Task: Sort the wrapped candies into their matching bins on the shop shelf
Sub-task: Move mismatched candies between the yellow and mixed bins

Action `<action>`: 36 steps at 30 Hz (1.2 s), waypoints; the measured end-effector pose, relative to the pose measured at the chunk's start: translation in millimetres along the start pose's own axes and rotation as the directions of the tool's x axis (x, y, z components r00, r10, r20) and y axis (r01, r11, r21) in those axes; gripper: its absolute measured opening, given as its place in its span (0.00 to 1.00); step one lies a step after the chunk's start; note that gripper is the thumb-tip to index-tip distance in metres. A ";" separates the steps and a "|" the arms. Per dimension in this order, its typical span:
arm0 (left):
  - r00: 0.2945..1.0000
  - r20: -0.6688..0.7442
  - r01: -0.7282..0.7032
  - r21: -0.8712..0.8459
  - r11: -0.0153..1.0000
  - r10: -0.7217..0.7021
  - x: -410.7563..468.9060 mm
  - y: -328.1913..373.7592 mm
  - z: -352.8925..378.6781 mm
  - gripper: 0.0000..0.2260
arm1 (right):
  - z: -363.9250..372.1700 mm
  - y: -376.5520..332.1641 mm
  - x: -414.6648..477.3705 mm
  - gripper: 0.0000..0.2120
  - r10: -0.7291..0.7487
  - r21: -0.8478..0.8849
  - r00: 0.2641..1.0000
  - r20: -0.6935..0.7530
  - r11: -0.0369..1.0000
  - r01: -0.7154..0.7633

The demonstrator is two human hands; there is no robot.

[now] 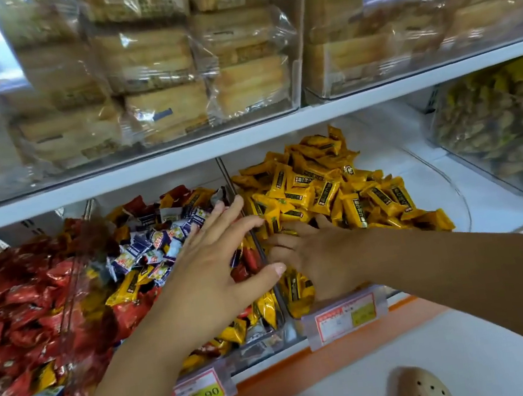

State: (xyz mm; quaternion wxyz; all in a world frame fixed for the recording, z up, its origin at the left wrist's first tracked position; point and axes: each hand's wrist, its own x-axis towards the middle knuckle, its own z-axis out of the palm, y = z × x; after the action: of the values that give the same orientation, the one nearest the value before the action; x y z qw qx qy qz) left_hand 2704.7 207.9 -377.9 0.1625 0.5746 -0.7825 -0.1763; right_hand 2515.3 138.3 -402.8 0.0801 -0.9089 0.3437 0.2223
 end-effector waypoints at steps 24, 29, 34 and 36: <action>1.000 0.015 0.014 -0.027 1.000 -0.014 0.9 -2.4 -0.3 0.34 | -7.0 -9.8 7.7 0.35 0.125 -0.065 0.991 -0.041 0.990 -0.128; 1.000 0.021 0.011 -0.031 0.999 -0.010 1.1 -4.5 -1.4 0.34 | -0.4 6.8 0.5 0.32 0.113 0.145 0.978 -0.177 0.986 -0.087; 1.000 0.021 0.011 -0.030 0.999 -0.010 1.4 -4.0 -1.0 0.35 | -17.3 30.6 -28.7 0.20 0.204 0.590 0.935 -0.289 0.807 0.006; 1.000 0.025 0.015 -0.037 0.999 -0.014 1.4 -3.4 -1.2 0.35 | -24.3 37.9 -41.3 0.20 0.261 0.714 0.910 -0.323 0.698 0.052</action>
State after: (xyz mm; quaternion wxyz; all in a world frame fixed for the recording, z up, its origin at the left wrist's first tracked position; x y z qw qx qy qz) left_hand 2707.7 205.6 -378.4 0.1623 0.5749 -0.7769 -0.1989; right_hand 2471.3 126.9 -362.0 0.3377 -0.8114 0.4635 -0.1133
